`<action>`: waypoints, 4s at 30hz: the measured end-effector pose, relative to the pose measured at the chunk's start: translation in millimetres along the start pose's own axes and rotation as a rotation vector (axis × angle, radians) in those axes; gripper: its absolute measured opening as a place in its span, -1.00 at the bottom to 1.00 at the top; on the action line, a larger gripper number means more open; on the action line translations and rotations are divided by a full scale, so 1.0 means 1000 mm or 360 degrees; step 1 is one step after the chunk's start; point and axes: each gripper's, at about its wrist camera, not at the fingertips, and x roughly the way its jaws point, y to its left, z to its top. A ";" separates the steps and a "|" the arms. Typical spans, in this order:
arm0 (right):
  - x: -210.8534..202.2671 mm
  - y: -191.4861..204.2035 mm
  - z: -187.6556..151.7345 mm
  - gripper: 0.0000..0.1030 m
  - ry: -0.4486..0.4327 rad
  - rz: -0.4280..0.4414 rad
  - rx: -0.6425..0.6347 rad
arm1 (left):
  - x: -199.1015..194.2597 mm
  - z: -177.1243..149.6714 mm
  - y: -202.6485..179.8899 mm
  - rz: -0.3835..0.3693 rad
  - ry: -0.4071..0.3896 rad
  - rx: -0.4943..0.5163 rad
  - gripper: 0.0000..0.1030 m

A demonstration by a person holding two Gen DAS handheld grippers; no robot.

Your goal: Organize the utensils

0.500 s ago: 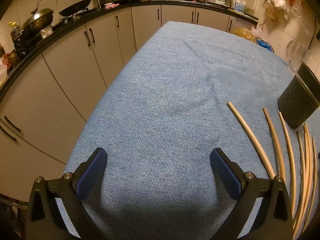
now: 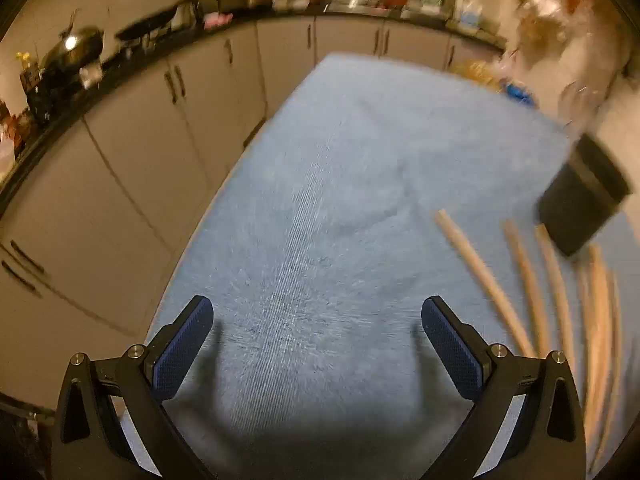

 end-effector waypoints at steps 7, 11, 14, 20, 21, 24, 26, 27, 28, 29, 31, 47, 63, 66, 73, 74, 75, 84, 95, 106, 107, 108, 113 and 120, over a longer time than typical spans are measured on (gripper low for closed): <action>-0.117 0.008 -0.052 0.98 -0.0150 0.0087 0.0022 | -0.074 -0.015 -0.010 -0.0225 -0.0194 0.0165 1.00; -0.142 0.008 -0.073 0.98 -0.0119 0.0153 -0.0034 | -0.096 -0.032 -0.012 -0.0317 -0.0201 0.0221 1.00; -0.153 0.011 -0.077 0.98 -0.0146 0.0184 -0.0129 | -0.106 -0.041 -0.020 -0.0286 -0.0194 0.0205 1.00; -0.144 0.016 -0.063 0.98 -0.0151 0.0380 -0.0279 | -0.123 -0.053 -0.024 -0.0134 -0.0200 0.0046 1.00; -0.145 0.018 -0.061 0.97 -0.0163 0.0401 -0.0311 | -0.127 -0.055 -0.025 -0.0113 -0.0203 0.0016 1.00; -0.146 0.013 -0.053 0.97 -0.0206 0.0477 -0.0409 | -0.141 -0.059 -0.040 -0.0045 -0.0227 -0.0037 1.00; -0.143 0.007 -0.045 0.97 -0.0205 0.0539 -0.0450 | -0.153 -0.063 -0.047 -0.0012 -0.0265 -0.0068 1.00; -0.143 0.005 -0.042 0.97 -0.0215 0.0567 -0.0479 | -0.157 -0.065 -0.051 0.0000 -0.0270 -0.0076 1.00; -0.144 0.003 -0.040 0.97 -0.0232 0.0597 -0.0515 | -0.160 -0.068 -0.055 0.0013 -0.0268 -0.0084 1.00; -0.144 0.002 -0.039 0.97 -0.0247 0.0628 -0.0548 | -0.165 -0.070 -0.059 0.0035 -0.0265 -0.0092 1.00; -0.142 -0.003 -0.036 0.97 -0.0242 0.0688 -0.0587 | -0.174 -0.078 -0.066 0.0084 -0.0265 -0.0102 1.00; -0.152 -0.032 -0.032 0.97 -0.0254 0.0773 -0.0504 | -0.192 -0.083 -0.086 0.0026 -0.0284 -0.0026 1.00; -0.172 -0.009 -0.040 0.97 -0.0247 0.0655 -0.0432 | -0.185 -0.061 -0.066 -0.0121 -0.0319 0.0071 1.00; -0.174 -0.004 -0.040 0.97 -0.0252 0.0642 -0.0424 | -0.185 -0.059 -0.066 -0.0145 -0.0325 0.0097 1.00; -0.174 0.001 -0.043 0.97 -0.0235 0.0612 -0.0399 | -0.181 -0.057 -0.066 -0.0181 -0.0315 0.0145 1.00; -0.173 0.001 -0.044 0.97 -0.0231 0.0609 -0.0395 | -0.180 -0.057 -0.065 -0.0183 -0.0311 0.0150 1.00; -0.173 0.003 -0.044 0.97 -0.0224 0.0605 -0.0391 | -0.180 -0.057 -0.064 -0.0185 -0.0311 0.0150 1.00; -0.170 0.012 -0.045 0.97 -0.0219 0.0582 -0.0384 | -0.175 -0.050 -0.057 -0.0221 -0.0325 0.0175 1.00; -0.153 0.026 -0.035 0.98 -0.0120 0.0535 -0.0287 | -0.151 -0.033 -0.040 -0.0274 -0.0236 0.0203 1.00; -0.089 0.036 -0.013 0.42 0.0328 0.0612 0.0069 | -0.078 0.007 -0.045 -0.0386 0.0253 0.0272 1.00; -0.083 0.036 -0.011 0.19 0.0366 0.0617 0.0099 | -0.071 0.011 -0.044 -0.0411 0.0287 0.0240 1.00; -0.076 0.036 -0.007 0.05 0.0404 0.0617 0.0151 | -0.065 0.013 -0.044 -0.0426 0.0312 0.0217 0.98; -0.036 0.046 0.007 -0.10 0.0560 0.0622 0.0197 | -0.029 0.026 -0.039 -0.0483 0.0503 0.0023 0.40; 0.024 0.056 0.031 -0.15 0.0742 0.0654 0.0205 | -0.007 0.049 -0.058 -0.0585 0.0630 -0.0082 0.09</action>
